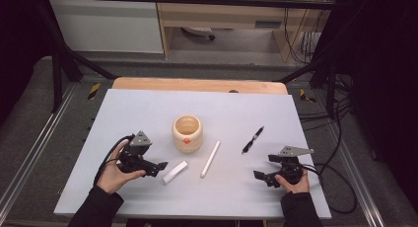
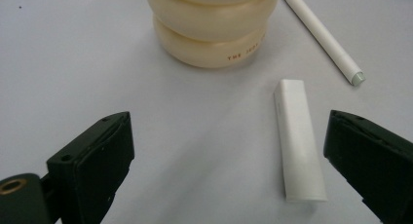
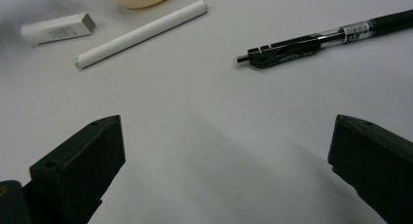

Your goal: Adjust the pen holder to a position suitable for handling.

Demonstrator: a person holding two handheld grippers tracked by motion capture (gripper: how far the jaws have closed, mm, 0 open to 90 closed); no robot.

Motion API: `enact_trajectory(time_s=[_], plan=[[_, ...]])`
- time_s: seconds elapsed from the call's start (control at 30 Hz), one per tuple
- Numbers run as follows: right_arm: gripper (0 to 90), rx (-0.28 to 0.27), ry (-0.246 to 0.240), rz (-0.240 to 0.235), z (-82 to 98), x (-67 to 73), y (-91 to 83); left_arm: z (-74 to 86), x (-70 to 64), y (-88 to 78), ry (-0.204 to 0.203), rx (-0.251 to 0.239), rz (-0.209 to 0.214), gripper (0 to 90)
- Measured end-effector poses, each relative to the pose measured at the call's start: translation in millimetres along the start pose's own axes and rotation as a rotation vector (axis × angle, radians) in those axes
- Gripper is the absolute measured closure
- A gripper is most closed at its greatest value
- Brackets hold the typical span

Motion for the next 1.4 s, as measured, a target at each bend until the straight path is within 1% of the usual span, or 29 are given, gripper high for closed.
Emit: enact_trajectory(time_s=[0.13,0.27,0.4,0.53,0.63,0.7,0.87,0.93,1.03,1.1,1.17,1.2,1.27,1.4], plan=[[0.7,0.0,-0.001,0.0,0.0,-0.1,0.0,0.7,-6.5,2.2,0.009,0.01,0.008,4.4],[0.7,0.0,-0.002,0.0,0.0,-0.2,-0.2,-1.5,-11.9,3.4,0.02,0.009,0.015,4.4],[0.7,0.0,-0.001,-0.001,0.0,0.0,0.0,0.9,-18.9,8.1,0.029,0.03,0.031,4.5],[0.7,0.002,-0.003,0.001,0.2,-0.4,0.3,4.5,-23.3,12.8,0.027,0.047,0.048,5.3],[0.7,0.0,-0.003,0.0,0.2,-0.1,0.5,7.5,-24.7,15.3,0.032,0.063,0.049,5.5],[0.7,0.002,-0.001,0.0,0.4,-0.1,0.8,9.0,-25.6,16.5,0.027,0.073,0.055,6.2],[0.7,0.003,-0.001,0.0,0.4,0.0,0.7,11.5,-29.4,19.0,0.024,0.1,0.057,8.0],[0.7,0.002,-0.001,-0.001,0.4,0.1,0.5,12.3,-30.6,19.2,0.019,0.11,0.05,8.8],[0.7,0.004,0.001,-0.002,0.6,0.4,0.6,14.8,-34.3,19.4,0.01,0.129,0.061,10.5],[0.7,0.005,-0.003,-0.001,0.5,-0.1,0.8,16.4,-35.7,20.3,0.017,0.144,0.059,11.5],[0.7,0.005,-0.005,0.001,0.3,-0.6,0.7,16.8,-36.7,21.2,0.015,0.152,0.059,12.8],[0.7,0.004,0.0,-0.001,0.1,-0.2,0.5,17.0,-36.9,21.5,0.015,0.155,0.056,14.0],[0.7,0.004,-0.005,0.0,0.4,-0.4,0.5,17.6,-37.2,22.0,0.02,0.163,0.047,16.4],[0.7,0.005,-0.003,-0.002,0.5,0.1,0.8,18.0,-38.9,23.3,0.022,0.178,0.048,23.1]])
Point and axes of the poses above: each handheld gripper's, and its own axes: y roughly forward along the jaws, z roughly out of its underside, x roughly to its left, the point moved 8 cm from there along y, roughly forward along the jaws, and after that the axes turned 3 degrees about z, right-handed, at the moved point
